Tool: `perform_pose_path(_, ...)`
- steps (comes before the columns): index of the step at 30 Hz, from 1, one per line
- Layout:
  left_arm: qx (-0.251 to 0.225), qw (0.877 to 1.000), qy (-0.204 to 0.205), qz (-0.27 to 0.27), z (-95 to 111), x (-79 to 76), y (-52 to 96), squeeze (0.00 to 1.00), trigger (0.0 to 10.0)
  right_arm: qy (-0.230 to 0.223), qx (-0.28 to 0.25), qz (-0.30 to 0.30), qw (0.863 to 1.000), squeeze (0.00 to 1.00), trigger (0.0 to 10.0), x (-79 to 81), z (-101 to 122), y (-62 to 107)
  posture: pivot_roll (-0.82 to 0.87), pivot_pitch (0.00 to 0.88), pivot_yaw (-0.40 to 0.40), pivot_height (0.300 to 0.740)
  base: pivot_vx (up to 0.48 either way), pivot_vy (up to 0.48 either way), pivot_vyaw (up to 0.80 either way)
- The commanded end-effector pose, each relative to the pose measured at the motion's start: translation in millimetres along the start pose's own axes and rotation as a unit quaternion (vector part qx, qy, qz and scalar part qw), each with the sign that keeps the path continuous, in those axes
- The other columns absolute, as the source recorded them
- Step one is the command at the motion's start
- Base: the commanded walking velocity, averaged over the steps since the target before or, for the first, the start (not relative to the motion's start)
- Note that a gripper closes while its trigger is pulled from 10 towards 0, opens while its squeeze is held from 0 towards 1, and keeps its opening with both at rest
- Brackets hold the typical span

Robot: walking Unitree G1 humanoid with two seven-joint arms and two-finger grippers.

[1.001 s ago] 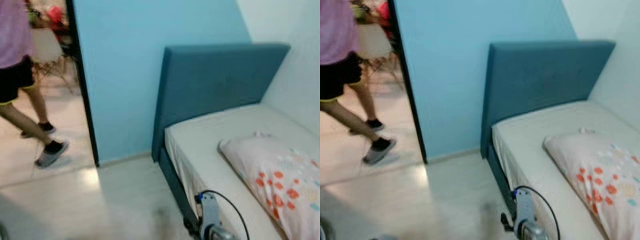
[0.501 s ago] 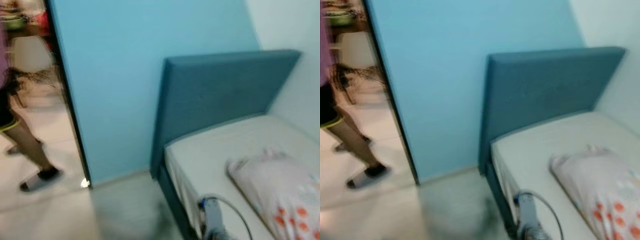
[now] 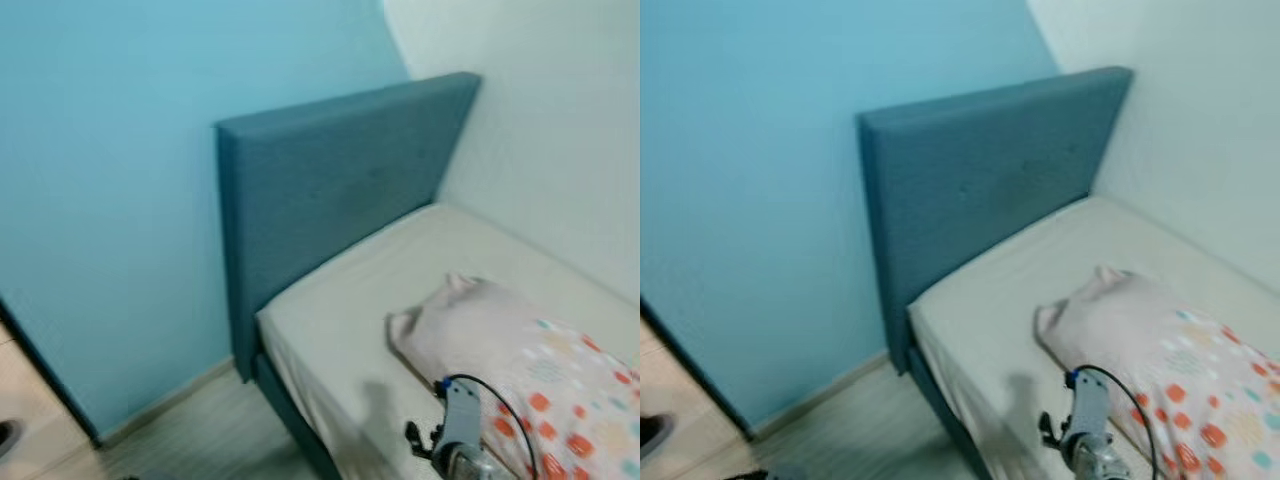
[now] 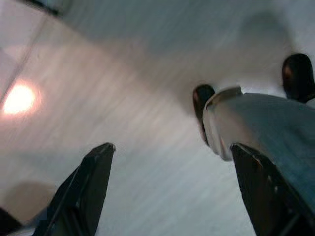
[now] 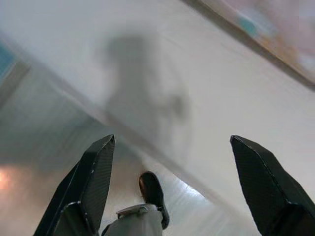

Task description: Clean up the room

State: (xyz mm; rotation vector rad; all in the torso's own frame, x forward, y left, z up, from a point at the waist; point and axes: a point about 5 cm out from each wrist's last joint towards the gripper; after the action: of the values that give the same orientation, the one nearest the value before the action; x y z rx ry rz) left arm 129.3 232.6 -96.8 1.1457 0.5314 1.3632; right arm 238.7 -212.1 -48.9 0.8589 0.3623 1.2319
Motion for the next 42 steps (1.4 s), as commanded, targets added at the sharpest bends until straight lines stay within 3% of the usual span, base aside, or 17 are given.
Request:
perform_pose_path(1,0.002,1.0,-0.011,-0.003,0,-0.1,0.0,0.0,10.0,-0.027,-0.007,-0.01,1.0,0.0,10.0,-7.3,2,0.9,0.06,0.004,-0.074,0.74,0.0,0.0,-0.77)
perform_pose_path(12,0.004,1.0,-0.02,-0.003,0,0.9,-0.3,0.0,10.0,-0.153,-0.071,0.026,0.985,0.0,10.0,0.2,34,-1.0,0.06,0.002,-0.071,0.74,0.0,0.0,-0.77)
perform_pose_path(24,-0.007,0.999,-0.017,0.027,2,4.5,0.0,0.0,10.0,-0.195,-0.099,0.09,0.972,0.0,10.0,17.4,55,-1.8,0.07,0.0,-0.071,0.74,0.0,0.0,-0.77)
perform_pose_path(27,-0.015,0.997,0.049,0.052,0,5.3,1.2,0.0,10.0,-0.207,-0.112,0.125,0.964,0.0,10.0,27.7,64,-1.5,0.07,0.0,-0.072,0.74,0.0,0.0,-0.77)
perform_pose_path(29,-0.016,0.997,0.058,0.055,0,5.3,1.4,0.0,10.0,-0.209,-0.114,0.129,0.963,0.0,10.0,28.7,66,-1.4,0.07,0.0,-0.072,0.74,0.0,0.0,-0.77)
perform_pose_path(33,-0.042,0.989,0.122,0.071,1,5.5,2.8,0.0,10.0,-0.206,-0.122,0.138,0.961,0.0,10.0,33.9,75,-1.1,0.07,0.0,-0.076,0.74,0.0,0.0,-0.77)
perform_pose_path(34,-0.095,0.984,0.128,0.085,46,17.1,-3.2,0.0,10.0,-0.206,-0.126,0.141,0.96,0.0,10.0,35.2,78,-0.8,0.07,0.0,-0.077,0.74,0.0,0.0,-0.77)
perform_pose_path(35,-0.095,0.984,0.128,0.085,46,17.1,-3.2,0.0,10.0,-0.206,-0.126,0.141,0.96,0.0,10.0,35.2,78,-0.8,0.07,0.0,-0.077,0.74,0.0,0.0,-0.77)
perform_pose_path(36,-0.165,0.972,0.136,0.099,107,31.8,-3.1,0.0,10.0,-0.208,-0.132,0.147,0.958,0.0,10.0,37.7,83,-0.4,0.07,0.0,-0.076,0.74,0.0,0.0,-0.77)
perform_pose_path(37,-0.183,0.968,0.139,0.102,122,35.0,-1.7,0.0,10.0,-0.209,-0.135,0.149,0.957,0.0,10.0,38.7,85,-0.2,0.07,0.0,-0.076,0.74,0.0,0.0,-0.77)
perform_pose_path(42,-0.196,0.965,0.147,0.097,130,37.9,-0.6,0.0,10.0,-0.205,-0.142,0.162,0.955,0.0,10.0,44.0,92,0.6,0.06,0.002,-0.075,0.74,0.0,0.0,-0.77)
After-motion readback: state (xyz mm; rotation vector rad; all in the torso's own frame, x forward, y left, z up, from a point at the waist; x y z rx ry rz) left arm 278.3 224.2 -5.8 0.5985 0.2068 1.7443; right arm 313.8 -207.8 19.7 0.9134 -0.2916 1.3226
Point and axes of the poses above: a point about 5 cm out from each wrist's last joint towards the gripper, its own y axis pointing back from the gripper into the wrist, its own z axis along the axis of the wrist's last joint, x = y × z, and after that the axes turned 6 degrees about -y, right-handed
